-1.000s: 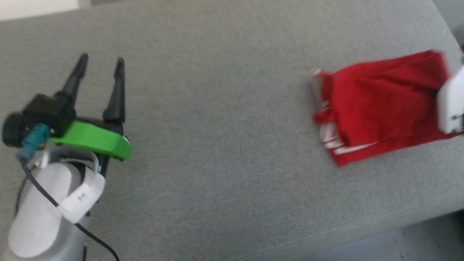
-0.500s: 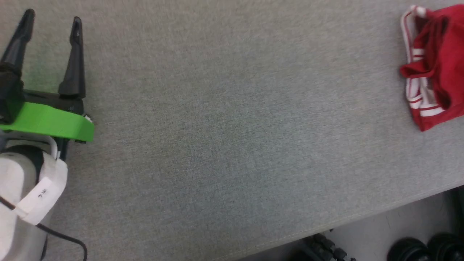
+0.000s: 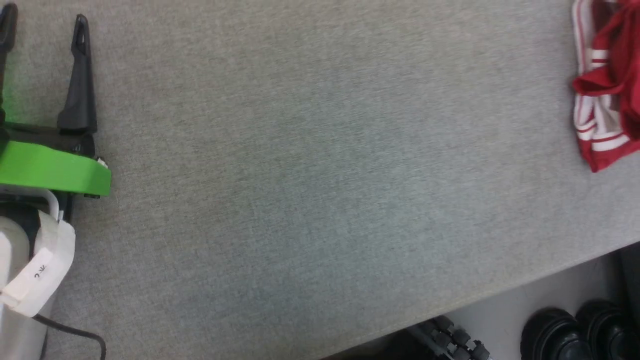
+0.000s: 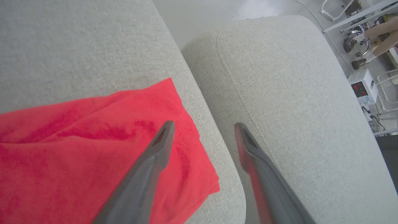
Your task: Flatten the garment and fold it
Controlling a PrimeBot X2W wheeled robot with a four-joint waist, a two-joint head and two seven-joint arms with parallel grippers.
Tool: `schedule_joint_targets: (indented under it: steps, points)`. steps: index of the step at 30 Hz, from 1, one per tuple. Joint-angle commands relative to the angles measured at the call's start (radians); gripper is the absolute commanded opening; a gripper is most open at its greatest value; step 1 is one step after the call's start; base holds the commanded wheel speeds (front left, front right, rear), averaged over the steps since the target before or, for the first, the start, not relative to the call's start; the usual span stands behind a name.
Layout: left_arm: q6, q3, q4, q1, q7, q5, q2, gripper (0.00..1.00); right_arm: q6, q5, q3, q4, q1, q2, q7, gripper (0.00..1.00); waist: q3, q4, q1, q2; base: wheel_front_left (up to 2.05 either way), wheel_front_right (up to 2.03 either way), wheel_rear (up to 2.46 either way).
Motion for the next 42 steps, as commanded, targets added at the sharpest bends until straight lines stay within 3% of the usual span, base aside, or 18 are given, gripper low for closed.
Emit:
schedule_joint_targets:
  steps: [1, 14, 27, 32, 42]
  points:
    - [0.004, -0.005, 0.020, 0.024, -0.014, 0.001, -0.006, 1.00, -0.002, 0.016, 0.003, -0.012, -0.026, 0.006, -0.034, 1.00, -0.046, -0.011, -0.0002, -0.0001, 0.00, 0.00, 0.00]
    - [0.010, -0.018, 0.192, 0.093, -0.175, -0.065, -0.113, 1.00, -0.002, 0.233, 0.237, -0.233, 0.011, 0.069, -0.390, 1.00, -0.339, -0.001, -0.0002, -0.0001, 0.00, 0.00, 0.00]
    - [0.014, -0.013, 0.314, 0.140, -0.291, -0.123, -0.206, 1.00, -0.002, 0.289, 0.329, -0.433, 0.218, 0.281, -0.670, 1.00, -0.540, 0.154, -0.0002, -0.0001, 0.00, 0.00, 0.00]
    - [0.005, -0.013, 0.347, 0.154, -0.310, -0.138, -0.230, 1.00, -0.002, 0.278, 0.347, -0.444, 0.316, 0.344, -0.717, 1.00, -0.577, 0.224, -0.0002, -0.0001, 0.00, 0.00, 0.00]
    - [-0.038, -0.035, 0.446, 0.166, -0.327, -0.154, -0.274, 1.00, -0.002, 0.246, 0.363, -0.327, 0.492, 0.375, -0.771, 1.00, -0.616, 0.323, -0.0002, -0.0001, 0.00, 0.00, 0.00]
